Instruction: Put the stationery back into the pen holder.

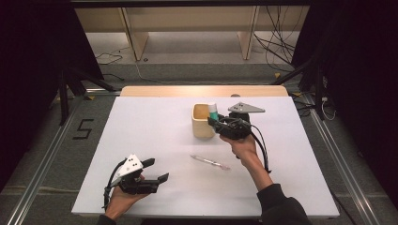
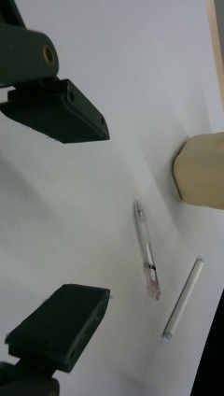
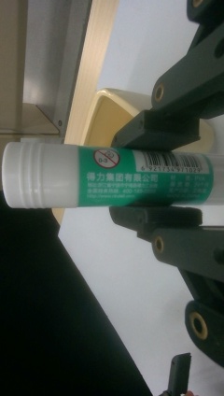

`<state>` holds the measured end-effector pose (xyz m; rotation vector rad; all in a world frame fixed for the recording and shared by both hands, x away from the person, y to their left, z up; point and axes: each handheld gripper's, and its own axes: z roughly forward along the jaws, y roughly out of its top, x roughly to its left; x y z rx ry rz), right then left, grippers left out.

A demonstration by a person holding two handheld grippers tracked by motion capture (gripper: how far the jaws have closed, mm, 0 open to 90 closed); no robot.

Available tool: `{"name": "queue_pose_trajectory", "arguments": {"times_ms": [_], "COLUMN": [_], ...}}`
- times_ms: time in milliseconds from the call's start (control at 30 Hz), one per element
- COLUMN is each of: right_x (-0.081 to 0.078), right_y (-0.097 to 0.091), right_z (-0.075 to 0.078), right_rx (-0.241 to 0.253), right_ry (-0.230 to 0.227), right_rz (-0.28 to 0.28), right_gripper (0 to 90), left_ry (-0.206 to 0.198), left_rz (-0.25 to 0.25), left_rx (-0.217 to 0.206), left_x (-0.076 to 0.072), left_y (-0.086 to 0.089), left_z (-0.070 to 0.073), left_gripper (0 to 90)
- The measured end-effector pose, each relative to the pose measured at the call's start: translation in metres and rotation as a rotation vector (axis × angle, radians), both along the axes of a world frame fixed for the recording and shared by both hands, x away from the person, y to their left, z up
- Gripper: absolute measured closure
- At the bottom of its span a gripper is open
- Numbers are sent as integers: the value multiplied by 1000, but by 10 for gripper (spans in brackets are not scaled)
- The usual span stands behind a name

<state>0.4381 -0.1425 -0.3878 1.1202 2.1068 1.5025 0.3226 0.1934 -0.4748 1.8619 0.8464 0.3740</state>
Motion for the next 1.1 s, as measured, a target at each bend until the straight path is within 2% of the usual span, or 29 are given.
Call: {"name": "queue_pose_trajectory", "arguments": {"times_ms": [600,1000,1100], "right_x": [25,45,51], "right_y": [11,20,23], "right_z": [12,11,8], "right_rx": [-9,-6,-22], "right_ry": [-3,12,23], "right_rz": [-31,-54,-64], "right_gripper": [654,654,654], "left_ry": [-13,-21,-26], "left_rz": [16,22,26], "left_rx": [-6,-11,-13], "left_x": [0,0,0], "left_y": [2,3,4], "left_z": [0,0,0], "left_gripper": [187,187,188]}}
